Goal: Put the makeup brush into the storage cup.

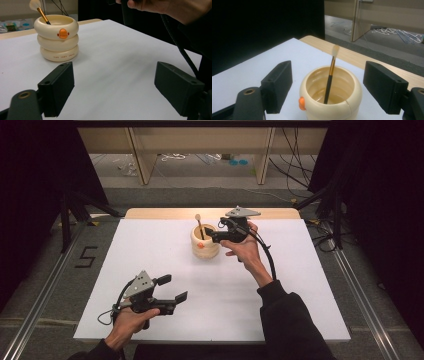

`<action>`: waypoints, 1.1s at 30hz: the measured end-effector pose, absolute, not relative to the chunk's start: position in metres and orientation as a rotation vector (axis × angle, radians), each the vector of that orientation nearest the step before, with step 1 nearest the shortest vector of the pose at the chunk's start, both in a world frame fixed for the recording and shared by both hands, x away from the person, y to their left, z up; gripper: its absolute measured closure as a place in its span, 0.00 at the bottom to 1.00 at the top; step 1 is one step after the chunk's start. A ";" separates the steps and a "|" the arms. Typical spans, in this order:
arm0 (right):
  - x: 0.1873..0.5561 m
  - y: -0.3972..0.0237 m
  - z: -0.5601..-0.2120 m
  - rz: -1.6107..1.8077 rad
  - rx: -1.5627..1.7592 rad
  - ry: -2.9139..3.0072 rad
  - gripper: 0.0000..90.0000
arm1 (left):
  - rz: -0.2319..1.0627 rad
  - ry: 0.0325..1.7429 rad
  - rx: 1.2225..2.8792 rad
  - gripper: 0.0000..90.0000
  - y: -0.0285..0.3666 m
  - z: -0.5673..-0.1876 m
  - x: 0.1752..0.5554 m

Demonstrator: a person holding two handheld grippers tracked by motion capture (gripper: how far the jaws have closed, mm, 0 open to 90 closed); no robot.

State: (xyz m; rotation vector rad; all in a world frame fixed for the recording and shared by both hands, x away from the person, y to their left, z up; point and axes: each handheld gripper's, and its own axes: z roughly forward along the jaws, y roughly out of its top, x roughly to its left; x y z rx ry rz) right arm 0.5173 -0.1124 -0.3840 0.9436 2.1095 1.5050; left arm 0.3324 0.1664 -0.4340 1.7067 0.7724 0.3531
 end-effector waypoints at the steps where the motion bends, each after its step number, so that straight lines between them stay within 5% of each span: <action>1: 0.516 -0.113 -0.383 1.506 0.952 2.112 0.27 | 0.353 0.772 1.707 0.18 0.166 -0.434 0.332; 33: 0.484 -0.132 -0.381 1.488 0.921 2.131 0.26 | 0.362 0.773 1.709 0.18 0.167 -0.433 0.332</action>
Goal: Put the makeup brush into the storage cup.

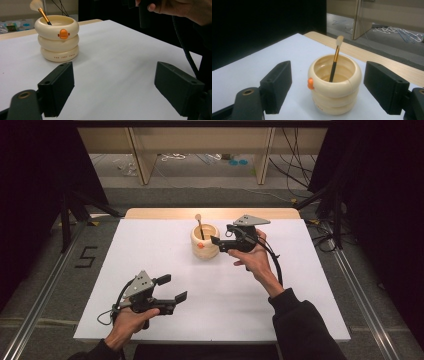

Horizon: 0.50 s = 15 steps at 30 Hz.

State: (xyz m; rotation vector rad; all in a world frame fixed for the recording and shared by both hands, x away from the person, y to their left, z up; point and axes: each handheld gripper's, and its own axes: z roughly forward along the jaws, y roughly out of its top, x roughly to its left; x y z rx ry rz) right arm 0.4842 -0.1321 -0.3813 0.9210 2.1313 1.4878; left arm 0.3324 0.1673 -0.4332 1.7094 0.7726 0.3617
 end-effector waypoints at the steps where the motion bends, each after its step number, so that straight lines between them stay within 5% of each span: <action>1: 0.484 -0.132 -0.382 1.491 0.919 2.132 0.26 | 0.362 0.773 1.709 0.18 0.167 -0.433 0.332; 15: 0.473 -0.132 -0.383 1.500 0.909 2.148 0.26 | 0.362 0.770 1.704 0.18 0.167 -0.433 0.332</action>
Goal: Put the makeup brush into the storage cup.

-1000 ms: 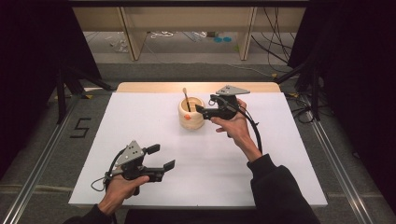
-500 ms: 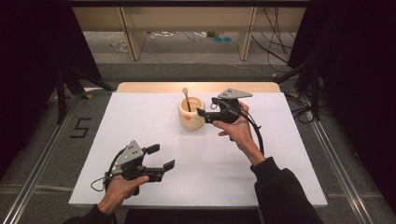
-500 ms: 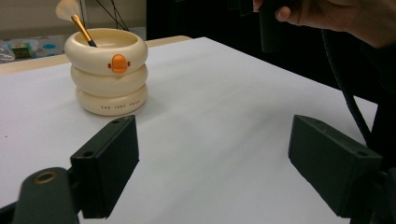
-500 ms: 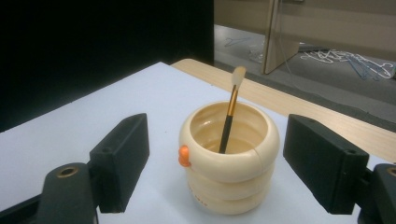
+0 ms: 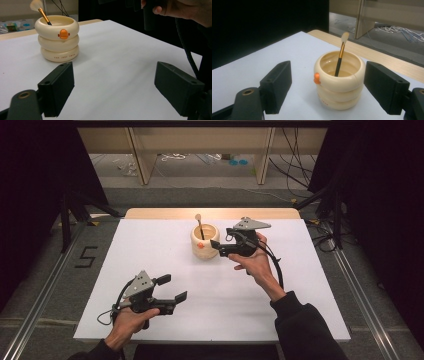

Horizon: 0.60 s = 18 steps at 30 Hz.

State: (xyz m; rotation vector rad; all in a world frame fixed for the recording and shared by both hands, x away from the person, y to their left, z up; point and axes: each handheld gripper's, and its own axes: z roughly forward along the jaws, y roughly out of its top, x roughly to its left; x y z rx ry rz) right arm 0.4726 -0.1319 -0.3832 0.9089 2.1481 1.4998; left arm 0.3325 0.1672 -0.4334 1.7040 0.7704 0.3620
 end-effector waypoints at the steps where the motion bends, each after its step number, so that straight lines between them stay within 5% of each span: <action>1: 0.472 -0.132 -0.383 1.498 0.914 2.145 0.26 | 0.358 0.769 1.703 0.18 0.167 -0.433 0.333; 18: 0.462 -0.136 -0.385 1.507 0.917 2.158 0.26 | 0.360 0.771 1.704 0.18 0.167 -0.433 0.332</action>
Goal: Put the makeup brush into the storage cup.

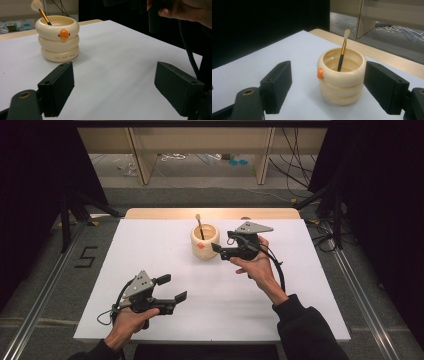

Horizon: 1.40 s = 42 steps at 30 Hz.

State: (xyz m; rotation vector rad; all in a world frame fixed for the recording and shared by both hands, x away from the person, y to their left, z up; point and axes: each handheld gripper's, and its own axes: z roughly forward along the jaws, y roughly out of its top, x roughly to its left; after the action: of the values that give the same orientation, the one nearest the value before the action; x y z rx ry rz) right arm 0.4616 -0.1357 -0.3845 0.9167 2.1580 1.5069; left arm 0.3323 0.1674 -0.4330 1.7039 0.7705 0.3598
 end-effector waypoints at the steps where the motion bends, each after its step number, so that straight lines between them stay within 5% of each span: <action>1: 0.460 -0.135 -0.385 1.512 0.928 2.163 0.26 | 0.361 0.769 1.704 0.18 0.168 -0.433 0.332; 42: 0.428 -0.156 -0.403 1.509 0.957 2.179 0.22 | 0.368 0.758 1.709 0.18 0.168 -0.433 0.332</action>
State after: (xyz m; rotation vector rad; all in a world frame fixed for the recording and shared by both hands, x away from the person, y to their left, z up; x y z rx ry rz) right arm 0.4283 -0.1563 -0.4035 0.9567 2.1788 1.5092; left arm 0.3323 0.1676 -0.4327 1.7093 0.7576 0.3676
